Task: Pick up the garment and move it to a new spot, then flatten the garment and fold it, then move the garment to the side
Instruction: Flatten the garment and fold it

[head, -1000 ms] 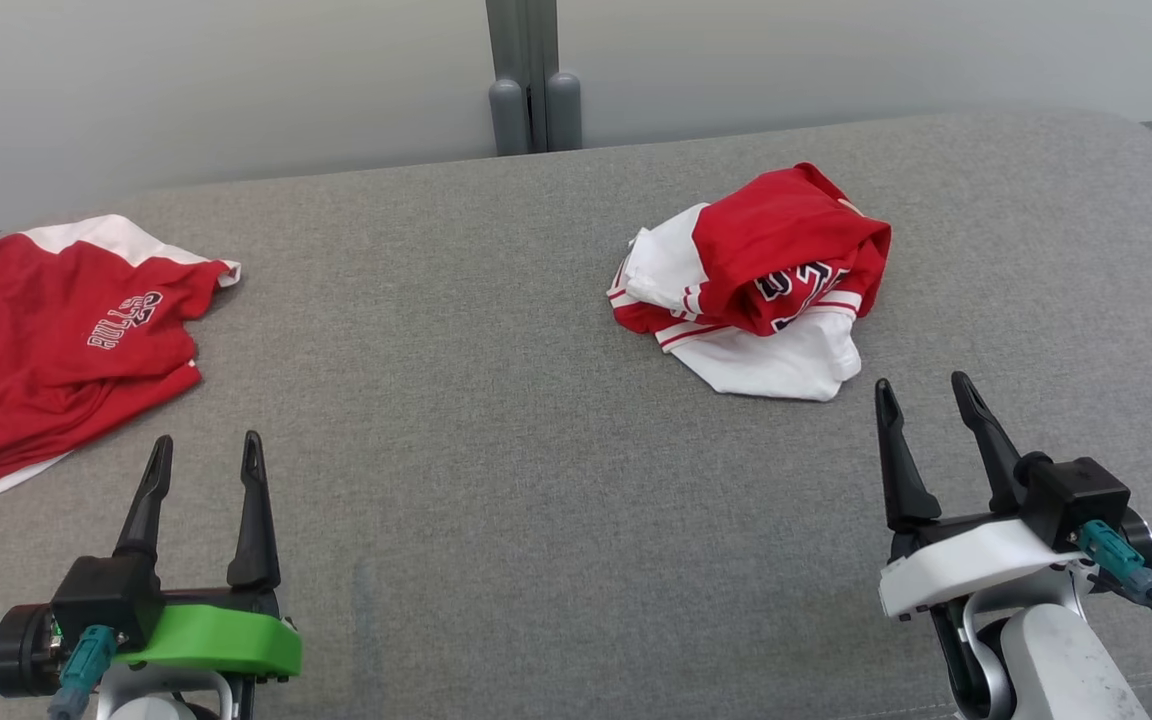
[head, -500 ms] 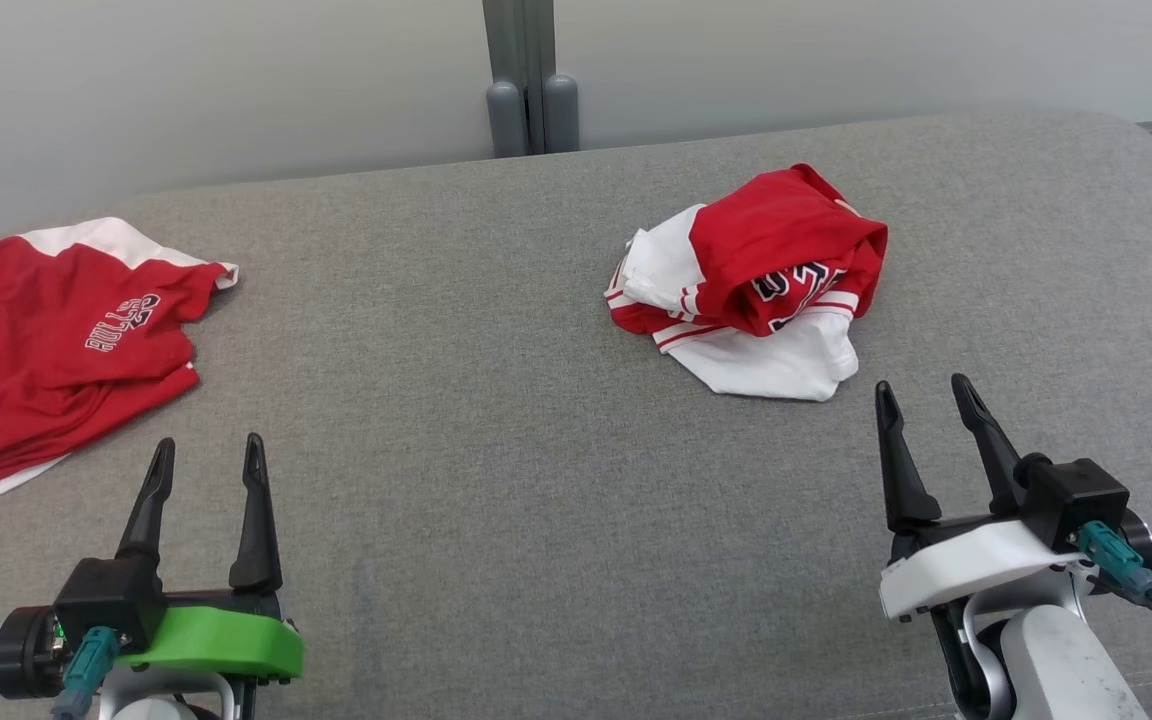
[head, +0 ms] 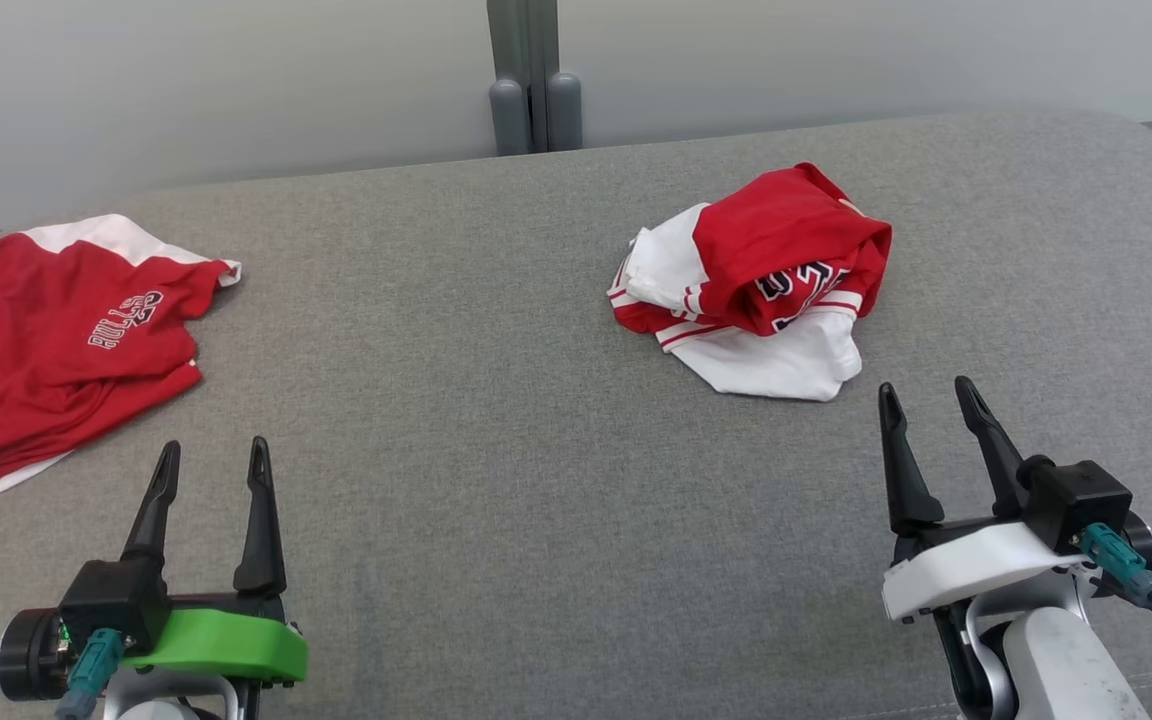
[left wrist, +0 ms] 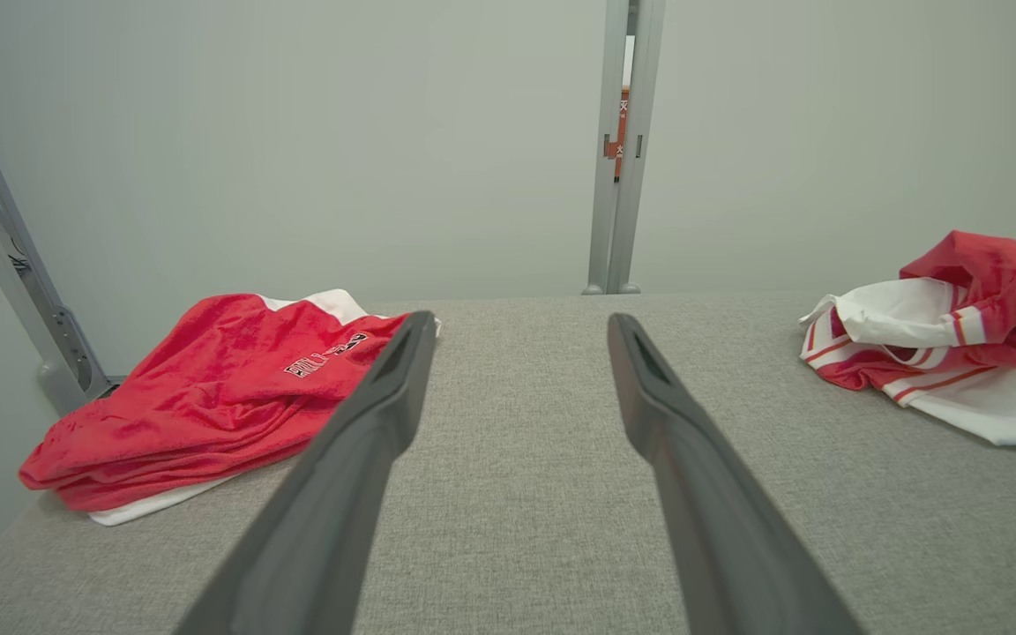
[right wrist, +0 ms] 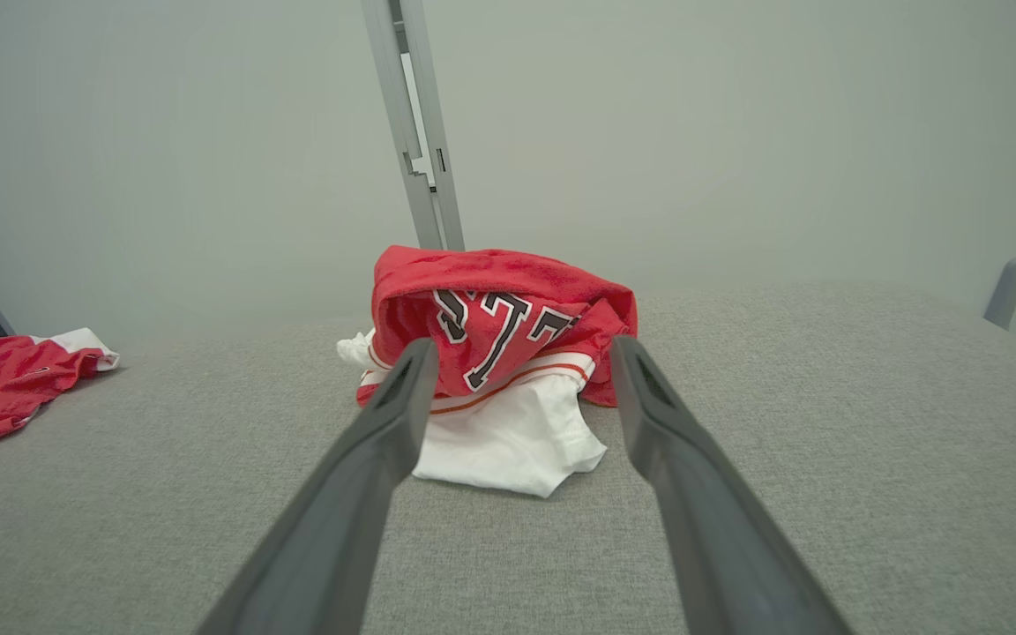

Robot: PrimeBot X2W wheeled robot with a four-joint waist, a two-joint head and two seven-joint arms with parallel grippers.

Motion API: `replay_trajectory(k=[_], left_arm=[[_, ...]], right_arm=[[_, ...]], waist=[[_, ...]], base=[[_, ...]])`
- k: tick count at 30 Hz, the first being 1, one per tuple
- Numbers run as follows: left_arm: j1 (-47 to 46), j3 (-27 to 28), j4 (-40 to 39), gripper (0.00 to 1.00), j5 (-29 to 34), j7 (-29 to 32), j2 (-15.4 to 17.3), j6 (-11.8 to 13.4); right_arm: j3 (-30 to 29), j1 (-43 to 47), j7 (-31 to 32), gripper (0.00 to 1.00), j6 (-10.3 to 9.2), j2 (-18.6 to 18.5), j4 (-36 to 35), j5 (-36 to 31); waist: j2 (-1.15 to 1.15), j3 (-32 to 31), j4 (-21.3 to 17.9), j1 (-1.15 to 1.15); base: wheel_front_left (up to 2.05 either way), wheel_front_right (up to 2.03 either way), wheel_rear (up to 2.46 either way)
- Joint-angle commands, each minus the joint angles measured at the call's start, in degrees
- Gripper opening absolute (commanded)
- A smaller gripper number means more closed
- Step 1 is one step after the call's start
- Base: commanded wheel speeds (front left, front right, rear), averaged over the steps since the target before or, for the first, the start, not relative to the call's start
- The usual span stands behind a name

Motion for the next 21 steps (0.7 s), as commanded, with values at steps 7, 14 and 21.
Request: replay_trajectory(k=[7, 14, 21], left_arm=[[0.0, 0.2, 0.2, 1.00, 0.5, 0.0, -0.4, -0.4], [-1.8, -0.4, -0.1, 1.00, 0.8, 0.0, -0.7, -0.5], [-3.8, -1.8, -0.3, 1.00, 0.9, 0.0, -0.9, -0.7]], right_arm=[[-0.3, -1.2, -0.2, 1.00, -0.02, -0.6, 0.5, -0.6], [0.7, -5.6, -0.2, 1.00, -0.03, -3.1, 1.9, -1.8], [0.5, -11.8, -0.2, 1.00, -0.03, -6.6, 7.8, -2.6]], waist=[[0.00, 0.3, 0.4, 0.00], [0.00, 2.4, 1.2, 0.00], [0.00, 6.1, 2.5, 0.00]], base=[[0.00, 0.00, 0.00], [0.00, 0.00, 0.00], [0.00, 0.00, 0.00]])
